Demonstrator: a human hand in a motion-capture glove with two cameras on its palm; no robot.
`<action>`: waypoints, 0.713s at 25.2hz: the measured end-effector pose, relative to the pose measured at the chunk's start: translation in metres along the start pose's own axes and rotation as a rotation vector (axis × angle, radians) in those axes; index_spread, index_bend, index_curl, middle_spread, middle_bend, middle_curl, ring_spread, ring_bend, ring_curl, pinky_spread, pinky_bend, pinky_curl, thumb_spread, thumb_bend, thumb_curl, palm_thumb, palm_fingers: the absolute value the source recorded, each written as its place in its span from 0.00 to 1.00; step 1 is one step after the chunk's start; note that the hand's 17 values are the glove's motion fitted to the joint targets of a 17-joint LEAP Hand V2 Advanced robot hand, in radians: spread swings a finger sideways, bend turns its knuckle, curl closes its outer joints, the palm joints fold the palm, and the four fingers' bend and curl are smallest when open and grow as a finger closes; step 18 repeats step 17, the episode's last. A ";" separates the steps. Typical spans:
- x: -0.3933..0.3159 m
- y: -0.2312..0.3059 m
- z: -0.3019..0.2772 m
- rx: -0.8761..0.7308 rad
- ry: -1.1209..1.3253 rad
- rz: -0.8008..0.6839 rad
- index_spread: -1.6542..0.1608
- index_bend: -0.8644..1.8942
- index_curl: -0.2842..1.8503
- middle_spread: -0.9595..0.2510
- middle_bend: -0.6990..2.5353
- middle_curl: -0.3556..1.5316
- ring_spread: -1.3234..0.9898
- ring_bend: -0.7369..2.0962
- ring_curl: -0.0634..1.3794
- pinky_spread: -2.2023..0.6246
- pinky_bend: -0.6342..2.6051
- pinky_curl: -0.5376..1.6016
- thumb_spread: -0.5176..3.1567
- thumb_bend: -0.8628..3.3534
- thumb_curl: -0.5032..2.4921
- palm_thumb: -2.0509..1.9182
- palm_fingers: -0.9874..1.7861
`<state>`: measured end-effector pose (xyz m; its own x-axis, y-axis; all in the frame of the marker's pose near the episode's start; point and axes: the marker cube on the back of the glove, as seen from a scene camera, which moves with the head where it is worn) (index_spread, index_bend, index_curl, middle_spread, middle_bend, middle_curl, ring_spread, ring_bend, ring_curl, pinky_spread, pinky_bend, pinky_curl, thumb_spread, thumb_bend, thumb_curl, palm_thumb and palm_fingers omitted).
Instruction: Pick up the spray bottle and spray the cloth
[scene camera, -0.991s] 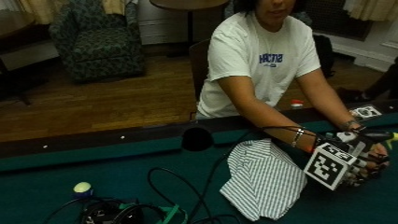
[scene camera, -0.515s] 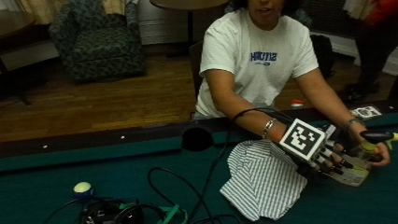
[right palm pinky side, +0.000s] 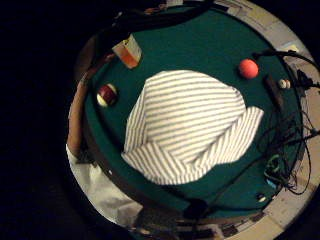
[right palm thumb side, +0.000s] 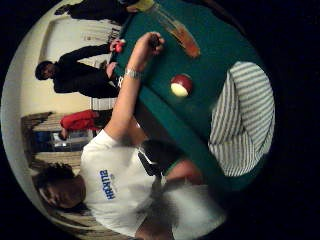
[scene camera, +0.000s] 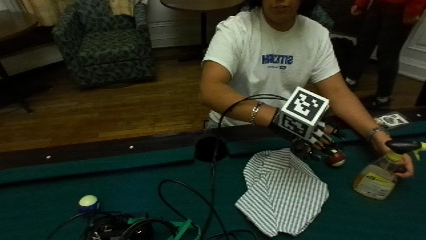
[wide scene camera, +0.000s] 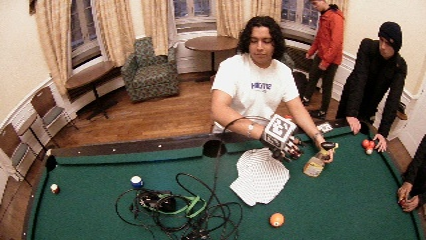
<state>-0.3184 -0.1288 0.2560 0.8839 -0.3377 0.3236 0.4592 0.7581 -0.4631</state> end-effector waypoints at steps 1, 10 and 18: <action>0.000 0.005 -0.004 -0.008 0.012 -0.003 0.74 0.38 0.36 0.63 0.35 0.43 0.50 0.41 0.32 0.79 0.24 0.36 0.40 0.20 0.35 0.70 0.77; -0.005 0.041 -0.029 -0.033 0.133 -0.017 0.74 0.38 0.36 0.63 0.35 0.43 0.49 0.41 0.33 0.79 0.24 0.36 0.40 0.20 0.34 0.70 0.77; -0.004 0.051 -0.028 -0.043 0.147 -0.029 0.74 0.38 0.36 0.63 0.35 0.43 0.49 0.41 0.33 0.79 0.24 0.35 0.40 0.20 0.33 0.70 0.77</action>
